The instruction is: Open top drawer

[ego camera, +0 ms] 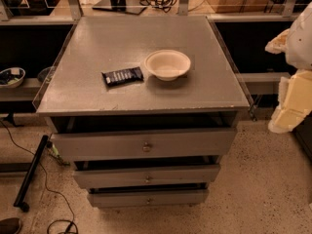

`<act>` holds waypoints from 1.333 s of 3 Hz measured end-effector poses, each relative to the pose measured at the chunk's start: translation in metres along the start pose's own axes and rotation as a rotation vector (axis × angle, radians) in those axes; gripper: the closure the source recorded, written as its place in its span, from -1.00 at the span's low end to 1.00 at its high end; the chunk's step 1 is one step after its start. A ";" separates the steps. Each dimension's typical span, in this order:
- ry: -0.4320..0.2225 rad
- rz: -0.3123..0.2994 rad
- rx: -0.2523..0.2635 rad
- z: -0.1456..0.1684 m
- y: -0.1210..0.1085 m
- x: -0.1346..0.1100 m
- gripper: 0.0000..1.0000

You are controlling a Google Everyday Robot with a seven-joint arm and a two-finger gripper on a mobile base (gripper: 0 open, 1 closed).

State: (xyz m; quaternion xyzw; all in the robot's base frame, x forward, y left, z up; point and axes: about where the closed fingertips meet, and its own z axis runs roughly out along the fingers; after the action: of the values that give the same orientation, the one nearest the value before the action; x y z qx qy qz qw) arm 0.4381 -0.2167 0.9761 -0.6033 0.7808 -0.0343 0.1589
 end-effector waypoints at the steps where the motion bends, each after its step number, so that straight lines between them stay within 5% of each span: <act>1: 0.000 0.000 0.000 0.000 0.000 0.000 -1.00; 4: -0.062 -0.031 -0.022 0.019 0.042 0.000 -1.00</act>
Offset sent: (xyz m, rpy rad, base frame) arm -0.0236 0.0001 -0.0175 0.0632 -0.0031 0.0102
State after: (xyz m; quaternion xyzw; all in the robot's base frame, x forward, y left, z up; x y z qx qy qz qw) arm 0.4046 -0.2023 0.9477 -0.6178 0.7664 -0.0095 0.1757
